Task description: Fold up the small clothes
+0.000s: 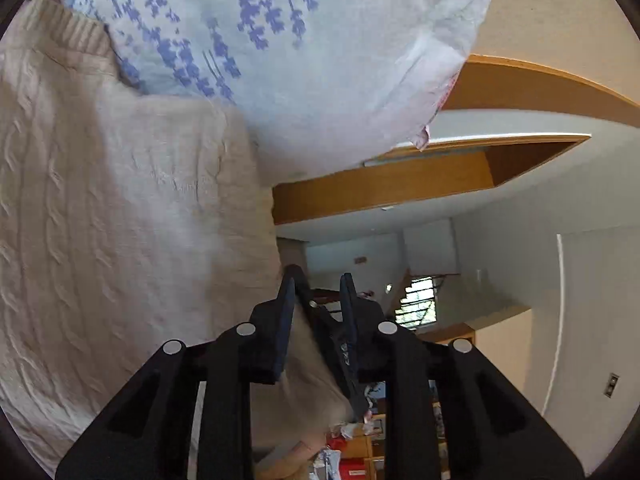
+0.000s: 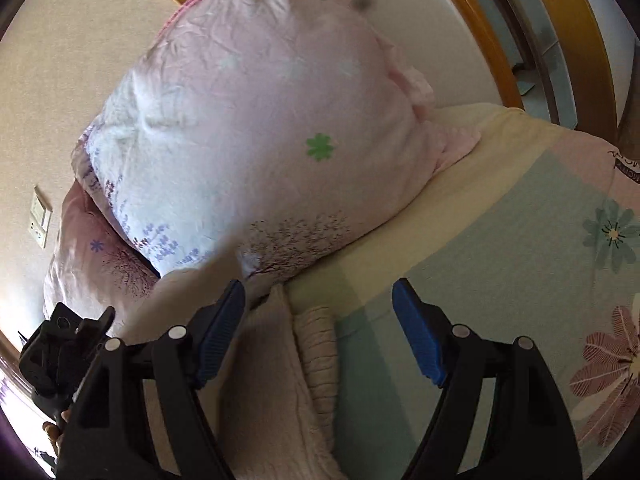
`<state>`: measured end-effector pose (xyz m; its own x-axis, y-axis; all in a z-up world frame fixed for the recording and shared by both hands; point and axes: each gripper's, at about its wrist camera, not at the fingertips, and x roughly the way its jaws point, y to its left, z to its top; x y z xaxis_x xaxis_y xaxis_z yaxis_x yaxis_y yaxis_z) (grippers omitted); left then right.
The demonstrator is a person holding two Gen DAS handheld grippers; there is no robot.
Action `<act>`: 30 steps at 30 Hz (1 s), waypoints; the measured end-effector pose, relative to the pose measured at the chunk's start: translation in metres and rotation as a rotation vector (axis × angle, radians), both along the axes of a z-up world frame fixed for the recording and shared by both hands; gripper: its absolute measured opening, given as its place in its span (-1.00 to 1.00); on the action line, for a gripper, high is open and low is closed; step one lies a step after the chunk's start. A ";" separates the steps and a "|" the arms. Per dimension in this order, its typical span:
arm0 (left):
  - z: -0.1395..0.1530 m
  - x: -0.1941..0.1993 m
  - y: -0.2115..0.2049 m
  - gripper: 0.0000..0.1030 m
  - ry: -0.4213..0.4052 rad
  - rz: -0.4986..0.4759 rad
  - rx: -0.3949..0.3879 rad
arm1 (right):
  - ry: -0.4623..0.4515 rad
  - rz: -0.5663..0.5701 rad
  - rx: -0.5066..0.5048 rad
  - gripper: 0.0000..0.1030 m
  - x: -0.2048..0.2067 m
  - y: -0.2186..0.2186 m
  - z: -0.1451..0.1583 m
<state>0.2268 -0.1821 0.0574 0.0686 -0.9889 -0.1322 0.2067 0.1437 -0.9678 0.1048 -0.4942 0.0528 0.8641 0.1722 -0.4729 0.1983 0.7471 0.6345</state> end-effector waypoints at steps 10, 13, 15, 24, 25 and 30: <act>0.009 -0.033 0.112 0.55 -0.338 0.319 0.756 | 0.215 0.337 0.238 0.75 0.048 0.020 -0.043; -0.027 -0.034 0.115 0.55 -0.222 0.235 0.750 | 0.232 0.374 0.229 0.74 0.053 0.032 -0.048; -0.042 -0.038 0.108 0.56 -0.199 0.204 0.741 | 0.228 0.391 0.227 0.72 0.054 0.037 -0.049; -0.048 -0.038 0.084 0.43 -0.210 0.263 0.661 | 0.226 0.430 0.224 -0.34 0.058 0.065 -0.057; -0.050 -0.037 0.082 0.32 -0.207 0.269 0.654 | 0.206 0.439 0.231 -0.38 0.057 0.066 -0.056; -0.024 -0.054 0.118 -0.23 -0.283 0.245 0.592 | 0.040 0.581 0.296 -0.47 0.049 0.102 -0.033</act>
